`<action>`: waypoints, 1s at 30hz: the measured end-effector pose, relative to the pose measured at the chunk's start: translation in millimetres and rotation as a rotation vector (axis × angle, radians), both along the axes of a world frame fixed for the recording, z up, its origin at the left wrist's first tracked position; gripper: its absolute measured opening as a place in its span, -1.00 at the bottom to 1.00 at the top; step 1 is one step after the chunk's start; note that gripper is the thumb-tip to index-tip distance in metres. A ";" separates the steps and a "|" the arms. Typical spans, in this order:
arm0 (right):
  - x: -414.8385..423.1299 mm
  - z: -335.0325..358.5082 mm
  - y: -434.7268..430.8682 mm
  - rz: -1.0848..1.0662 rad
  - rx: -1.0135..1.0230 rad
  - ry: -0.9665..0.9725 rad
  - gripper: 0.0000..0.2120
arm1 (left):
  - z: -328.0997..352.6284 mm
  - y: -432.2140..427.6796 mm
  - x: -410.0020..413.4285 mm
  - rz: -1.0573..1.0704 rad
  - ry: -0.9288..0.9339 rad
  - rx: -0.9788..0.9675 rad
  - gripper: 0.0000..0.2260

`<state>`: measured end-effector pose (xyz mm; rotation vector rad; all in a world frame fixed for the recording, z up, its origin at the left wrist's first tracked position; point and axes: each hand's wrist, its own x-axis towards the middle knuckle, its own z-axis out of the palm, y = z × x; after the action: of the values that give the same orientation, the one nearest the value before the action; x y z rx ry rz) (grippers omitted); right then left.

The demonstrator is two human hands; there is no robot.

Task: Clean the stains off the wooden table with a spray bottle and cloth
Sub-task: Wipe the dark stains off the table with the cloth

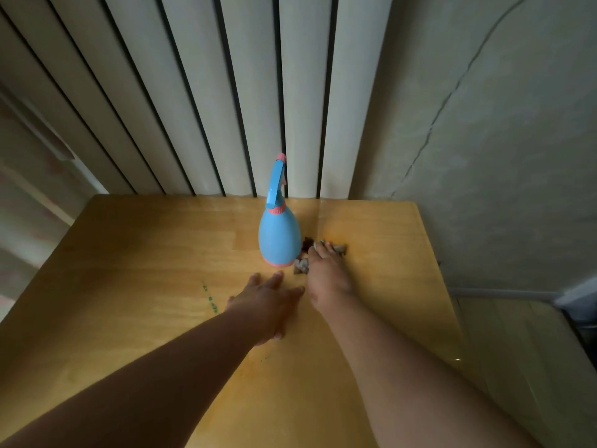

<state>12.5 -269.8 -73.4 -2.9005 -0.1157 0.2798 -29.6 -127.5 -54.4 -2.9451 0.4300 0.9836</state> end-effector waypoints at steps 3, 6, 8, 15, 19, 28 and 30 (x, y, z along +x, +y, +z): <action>33.7 4.9 3.8 -0.003 -0.031 0.026 -0.35 | 1.1 -1.5 0.9 -0.007 0.011 0.002 -0.15; 52.6 6.3 -2.6 -0.043 -0.028 0.067 -0.40 | -0.9 1.8 1.7 0.004 0.015 -0.011 -0.15; 53.3 7.3 -11.7 -0.116 -0.041 0.067 -0.41 | -4.1 4.2 2.8 0.006 0.010 -0.023 -0.15; 7.8 15.7 -46.8 -0.230 -0.163 0.086 -0.42 | -4.3 5.0 2.6 0.000 0.012 -0.018 -0.13; -21.4 15.3 -40.3 -0.206 -0.211 0.094 -0.45 | -0.4 4.7 0.5 -0.009 0.016 -0.020 -0.14; -48.6 0.3 7.4 -0.075 -0.055 0.013 -0.42 | 7.1 0.7 -3.5 0.003 0.027 -0.011 -0.16; -26.5 -0.7 5.6 -0.062 -0.022 -0.004 -0.42 | 8.3 -0.8 -4.3 -0.005 0.015 -0.005 -0.16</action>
<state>-13.9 -264.2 -74.1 -2.9198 -0.0230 0.2659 -33.9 -128.3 -46.1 -2.9411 0.4407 1.0068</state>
